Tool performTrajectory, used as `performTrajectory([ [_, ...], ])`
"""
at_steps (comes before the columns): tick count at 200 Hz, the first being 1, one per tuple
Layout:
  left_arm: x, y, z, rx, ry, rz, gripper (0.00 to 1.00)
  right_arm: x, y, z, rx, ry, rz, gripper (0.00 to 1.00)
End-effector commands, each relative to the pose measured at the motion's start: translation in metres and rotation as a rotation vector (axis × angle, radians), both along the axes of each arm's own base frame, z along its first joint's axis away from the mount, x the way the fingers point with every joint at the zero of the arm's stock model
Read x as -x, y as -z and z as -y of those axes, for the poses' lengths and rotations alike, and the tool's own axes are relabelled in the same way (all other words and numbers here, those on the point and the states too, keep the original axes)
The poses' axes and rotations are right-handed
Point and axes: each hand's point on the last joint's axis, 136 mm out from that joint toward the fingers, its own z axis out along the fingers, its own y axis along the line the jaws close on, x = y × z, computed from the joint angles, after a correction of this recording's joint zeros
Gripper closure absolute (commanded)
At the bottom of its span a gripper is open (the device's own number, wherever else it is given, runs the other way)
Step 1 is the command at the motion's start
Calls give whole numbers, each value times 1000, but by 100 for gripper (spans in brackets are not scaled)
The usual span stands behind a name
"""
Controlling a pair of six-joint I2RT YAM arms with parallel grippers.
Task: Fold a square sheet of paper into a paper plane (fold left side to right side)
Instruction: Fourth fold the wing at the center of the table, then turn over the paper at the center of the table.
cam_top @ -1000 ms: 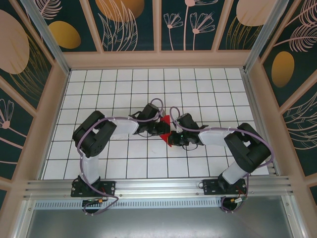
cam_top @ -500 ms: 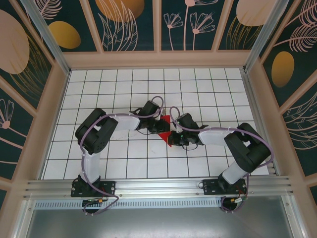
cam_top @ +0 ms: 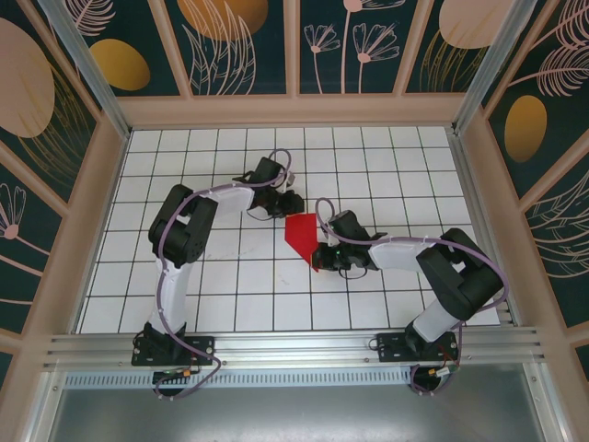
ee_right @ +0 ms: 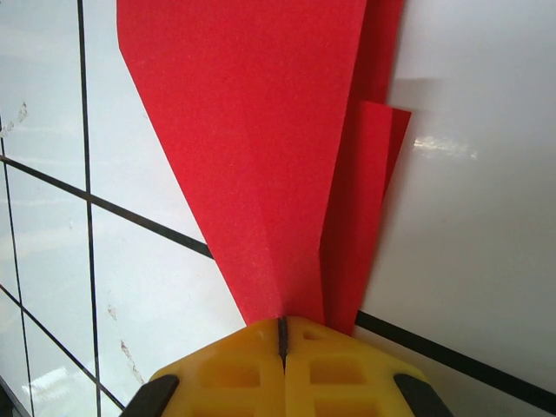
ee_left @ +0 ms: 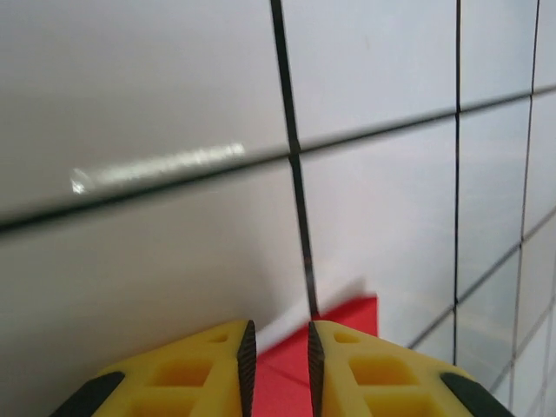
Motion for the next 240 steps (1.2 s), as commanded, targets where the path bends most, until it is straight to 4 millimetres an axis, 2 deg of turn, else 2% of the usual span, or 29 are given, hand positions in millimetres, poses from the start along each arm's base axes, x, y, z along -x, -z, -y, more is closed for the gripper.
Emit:
performTrajectory([
  [1, -35, 6, -29, -84, -59, 59, 72, 57, 52, 50, 220, 9, -233, 100],
  [27, -51, -24, -29, -56, -49, 96, 69, 51, 45, 40, 179, 0, -210, 100],
  [43, -55, -46, -31, -48, -49, 132, 66, 42, 35, 33, 144, 1, -169, 100],
  [60, -51, -66, -36, -41, -54, 167, 63, 28, 17, 24, 105, 5, -100, 91],
  [73, -41, -77, -41, -34, -62, 186, 61, 17, 1, 16, 71, 3, -39, 86],
  [90, -22, -90, -48, 3, -80, 205, 57, 1, -25, 11, 37, 16, 57, 74],
  [112, 10, -96, -56, 79, -116, 187, 55, -17, -55, 18, 21, 69, 160, 59],
  [123, 27, -98, -54, 146, -121, 171, 55, -24, -67, 27, 15, 105, 198, 51],
  [137, 46, -88, -50, 191, -118, 131, 55, -30, -74, 38, 19, 140, 227, 45],
  [139, 47, -99, -48, 210, -112, 151, 55, -31, -75, 40, 21, 145, 231, 44],
  [149, 62, -90, -43, 219, -94, 126, 54, -34, -75, 48, 34, 162, 236, 41],
  [165, 73, -84, -29, 236, -61, 107, 53, -35, -76, 53, 45, 177, 240, 40],
  [173, 76, -85, -21, 246, -47, 109, 53, -35, -77, 54, 42, 183, 243, 40],
  [178, 78, -73, -17, 232, -42, 82, 53, -34, -77, 55, 39, 188, 245, 39],
  [210, 81, -51, 4, 223, -18, 36, 53, -30, -81, 60, 18, 217, 262, 39],
  [232, 84, -33, 7, 201, -16, -2, 53, -26, -79, 64, 26, 219, 258, 39],
  [235, 79, -40, 12, 213, -13, 14, 53, -25, -79, 64, 27, 217, 258, 39],
  [240, 78, -39, 13, 213, -14, 13, 52, -25, -78, 64, 29, 217, 257, 38],
])
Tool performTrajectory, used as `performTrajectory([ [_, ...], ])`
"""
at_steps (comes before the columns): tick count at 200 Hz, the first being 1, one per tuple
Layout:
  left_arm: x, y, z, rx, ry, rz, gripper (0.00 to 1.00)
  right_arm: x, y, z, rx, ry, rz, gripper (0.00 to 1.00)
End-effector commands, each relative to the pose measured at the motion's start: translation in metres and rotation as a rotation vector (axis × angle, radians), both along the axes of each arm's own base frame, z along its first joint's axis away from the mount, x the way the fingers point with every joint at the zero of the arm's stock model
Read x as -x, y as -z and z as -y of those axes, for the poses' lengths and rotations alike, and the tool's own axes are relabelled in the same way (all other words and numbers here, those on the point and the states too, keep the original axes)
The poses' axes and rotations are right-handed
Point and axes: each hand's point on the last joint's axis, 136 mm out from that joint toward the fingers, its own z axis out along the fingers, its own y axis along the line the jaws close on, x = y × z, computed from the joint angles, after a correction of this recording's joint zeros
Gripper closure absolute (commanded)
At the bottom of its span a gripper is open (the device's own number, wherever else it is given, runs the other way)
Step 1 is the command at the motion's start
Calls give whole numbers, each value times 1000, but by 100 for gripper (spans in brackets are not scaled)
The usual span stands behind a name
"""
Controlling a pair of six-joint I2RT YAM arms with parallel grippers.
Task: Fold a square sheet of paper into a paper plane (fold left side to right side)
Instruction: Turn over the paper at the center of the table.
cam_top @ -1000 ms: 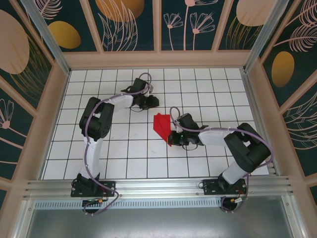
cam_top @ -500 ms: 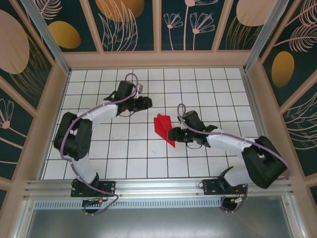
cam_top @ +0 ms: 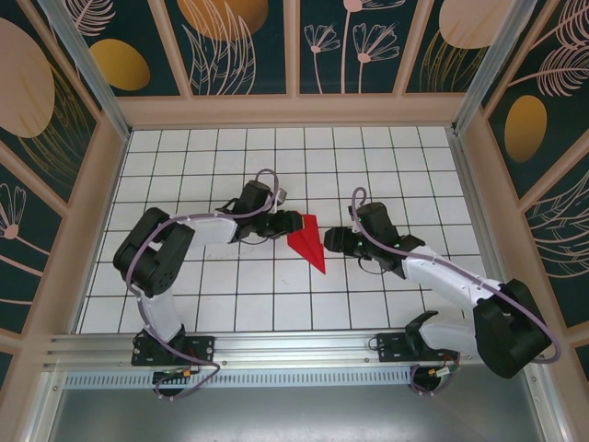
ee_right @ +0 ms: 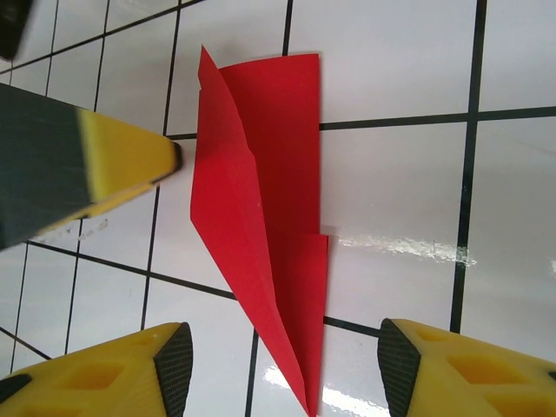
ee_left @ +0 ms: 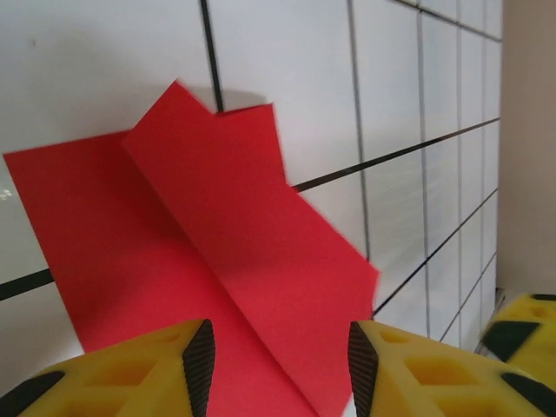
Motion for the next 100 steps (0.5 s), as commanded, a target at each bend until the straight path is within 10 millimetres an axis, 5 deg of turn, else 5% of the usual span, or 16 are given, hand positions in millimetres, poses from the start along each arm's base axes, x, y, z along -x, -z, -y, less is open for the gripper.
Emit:
performTrajectory([
  [1, -13, -9, 16, 46, 0, 19, 52, 6, 7, 10, 23, 32, -16, 39],
  [65, -15, 5, 33, 57, 29, -16, 57, 11, 15, 16, 20, 34, -31, 38],
  [100, -21, 0, 39, 66, 40, 3, 71, 15, 12, 12, -33, 15, -23, 37],
])
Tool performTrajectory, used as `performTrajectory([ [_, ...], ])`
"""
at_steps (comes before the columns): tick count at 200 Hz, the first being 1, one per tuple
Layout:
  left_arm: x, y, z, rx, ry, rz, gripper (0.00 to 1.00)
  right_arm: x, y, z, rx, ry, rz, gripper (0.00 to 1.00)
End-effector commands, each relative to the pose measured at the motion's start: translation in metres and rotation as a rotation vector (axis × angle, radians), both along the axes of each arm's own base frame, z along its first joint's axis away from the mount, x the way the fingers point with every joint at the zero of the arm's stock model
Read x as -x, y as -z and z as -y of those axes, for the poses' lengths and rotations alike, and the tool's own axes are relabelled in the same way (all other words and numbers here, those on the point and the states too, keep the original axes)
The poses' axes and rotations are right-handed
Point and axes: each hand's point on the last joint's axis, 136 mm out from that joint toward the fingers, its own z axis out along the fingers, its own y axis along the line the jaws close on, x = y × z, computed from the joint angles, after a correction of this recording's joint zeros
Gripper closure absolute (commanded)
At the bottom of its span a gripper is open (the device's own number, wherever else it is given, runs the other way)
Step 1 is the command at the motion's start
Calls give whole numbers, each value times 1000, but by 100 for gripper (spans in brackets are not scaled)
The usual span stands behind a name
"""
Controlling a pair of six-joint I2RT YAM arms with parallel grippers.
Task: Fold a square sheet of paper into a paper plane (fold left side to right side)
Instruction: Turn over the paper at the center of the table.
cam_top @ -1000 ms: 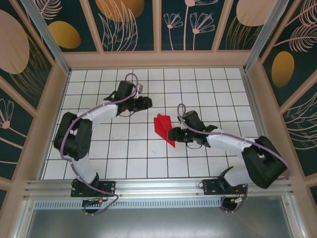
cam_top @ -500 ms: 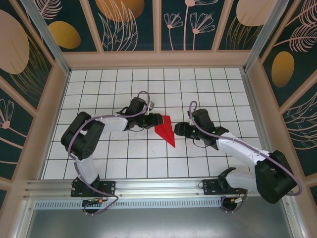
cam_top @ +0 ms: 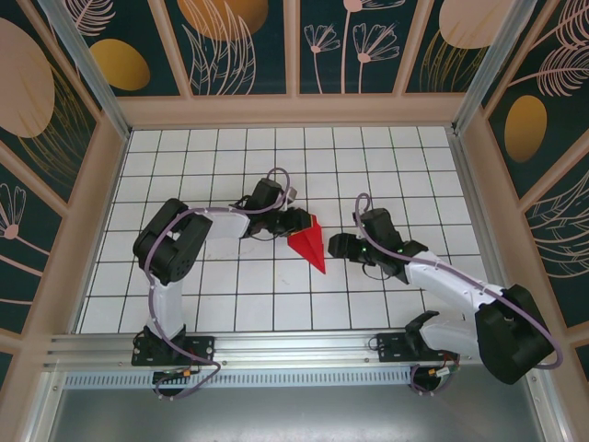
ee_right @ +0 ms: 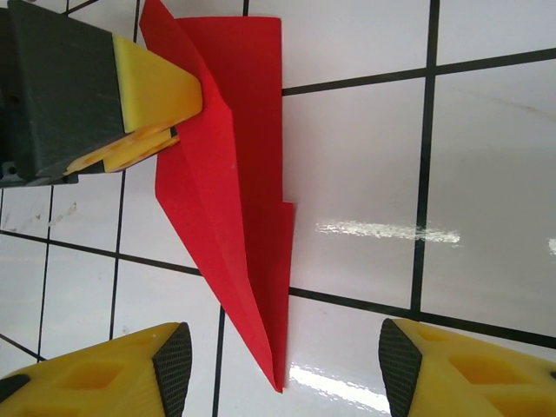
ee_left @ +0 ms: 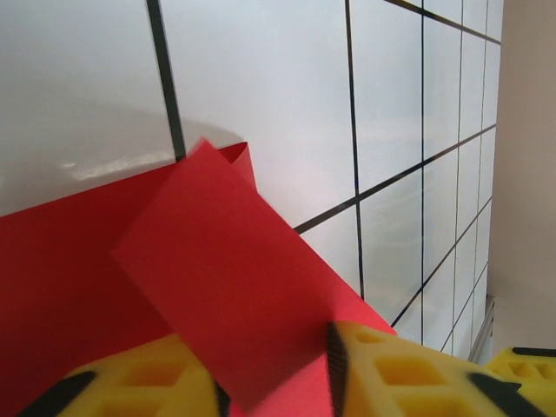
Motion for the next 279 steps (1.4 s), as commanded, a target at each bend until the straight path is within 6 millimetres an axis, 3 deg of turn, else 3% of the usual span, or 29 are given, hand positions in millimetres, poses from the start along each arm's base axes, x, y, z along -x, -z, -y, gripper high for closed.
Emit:
performTrajectory([
  [1, -6, -10, 9, 30, 21, 29, 71, 4, -4, -1, -53, -2, 10, 37],
  [14, -8, -17, 9, 29, 24, 50, 77, -1, -8, 4, -102, 20, 20, 37],
  [39, -10, -40, 8, 36, 25, 105, 88, 0, -25, 3, -263, 2, 55, 21],
  [66, -11, -84, 7, 76, 20, 187, 92, 4, -53, 6, -499, -32, 114, 2],
  [91, -9, -134, 3, 123, 10, 269, 92, 9, -80, 10, -645, -92, 169, 1],
  [94, -6, -148, 2, 142, 9, 291, 92, 9, -82, 10, -656, -98, 173, 1],
  [103, -4, -167, 1, 169, 8, 316, 92, 12, -92, 7, -684, -132, 190, 1],
  [140, 10, -213, -1, 263, 30, 361, 91, 18, -127, -5, -762, -249, 261, 1],
  [177, 25, -238, 1, 351, 68, 374, 90, 22, -145, -28, -786, -339, 279, 1],
  [226, 38, -246, 6, 438, 127, 351, 89, 20, -164, -56, -837, -411, 291, 1],
  [251, 42, -244, 7, 459, 143, 342, 88, 16, -172, -61, -848, -425, 295, 16],
  [279, 41, -236, 7, 447, 146, 332, 87, 14, -171, -61, -842, -420, 297, 43],
])
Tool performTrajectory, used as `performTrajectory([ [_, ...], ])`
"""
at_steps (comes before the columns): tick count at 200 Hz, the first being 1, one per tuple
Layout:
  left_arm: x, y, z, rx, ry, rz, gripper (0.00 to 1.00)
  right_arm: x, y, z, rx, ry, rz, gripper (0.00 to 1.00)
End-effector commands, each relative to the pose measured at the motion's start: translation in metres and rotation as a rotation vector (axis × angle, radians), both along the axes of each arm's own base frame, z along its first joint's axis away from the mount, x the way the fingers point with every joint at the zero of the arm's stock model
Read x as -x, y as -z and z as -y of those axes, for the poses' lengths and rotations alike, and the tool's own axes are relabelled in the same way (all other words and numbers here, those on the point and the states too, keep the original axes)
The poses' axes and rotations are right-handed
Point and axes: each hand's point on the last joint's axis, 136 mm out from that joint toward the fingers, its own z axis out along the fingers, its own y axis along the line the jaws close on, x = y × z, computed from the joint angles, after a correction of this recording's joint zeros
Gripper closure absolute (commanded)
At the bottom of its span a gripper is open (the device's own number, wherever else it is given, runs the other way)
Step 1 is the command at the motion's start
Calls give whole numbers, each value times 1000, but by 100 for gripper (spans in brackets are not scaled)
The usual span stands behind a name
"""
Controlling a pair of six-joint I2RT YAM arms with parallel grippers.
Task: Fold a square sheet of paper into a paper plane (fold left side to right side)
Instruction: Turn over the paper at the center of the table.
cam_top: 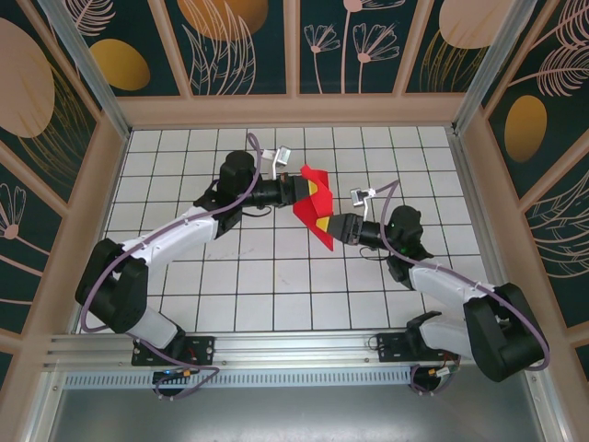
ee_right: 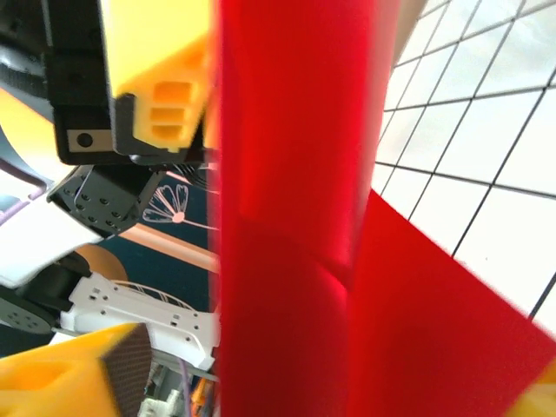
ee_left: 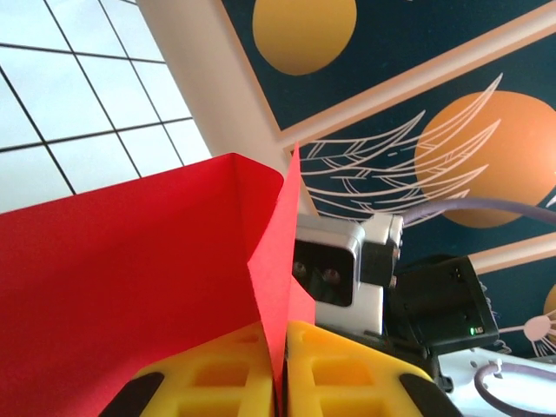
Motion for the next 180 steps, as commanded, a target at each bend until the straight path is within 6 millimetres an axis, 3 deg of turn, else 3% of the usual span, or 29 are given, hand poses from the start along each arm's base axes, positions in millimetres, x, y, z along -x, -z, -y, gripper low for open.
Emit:
performTrajectory([
  [1, 6, -7, 2, 32, 30, 25, 87, 0, -23, -2, -36, -7, 97, 44],
  [40, -2, 3, 0, -30, -3, 37, 76, -1, -13, 0, 8, 18, 84, 69],
  [63, -11, 11, -13, -102, -59, 52, 53, -4, -3, 3, 54, 45, 70, 77],
  [80, -21, 17, -36, -176, -148, 66, 41, -8, 7, 5, 117, 73, 57, 81],
  [113, -30, 15, -96, -314, -367, 127, 28, -25, 36, 17, 343, 194, 18, 93],
  [143, -19, -6, -140, -411, -537, 223, 22, -43, 47, 37, 634, 382, 44, 98],
  [156, -11, -7, -156, -425, -593, 244, 21, -42, 46, 36, 767, 441, 89, 99],
  [180, 5, -28, -184, -399, -708, 301, 19, -43, 44, 41, 1064, 582, 169, 100],
])
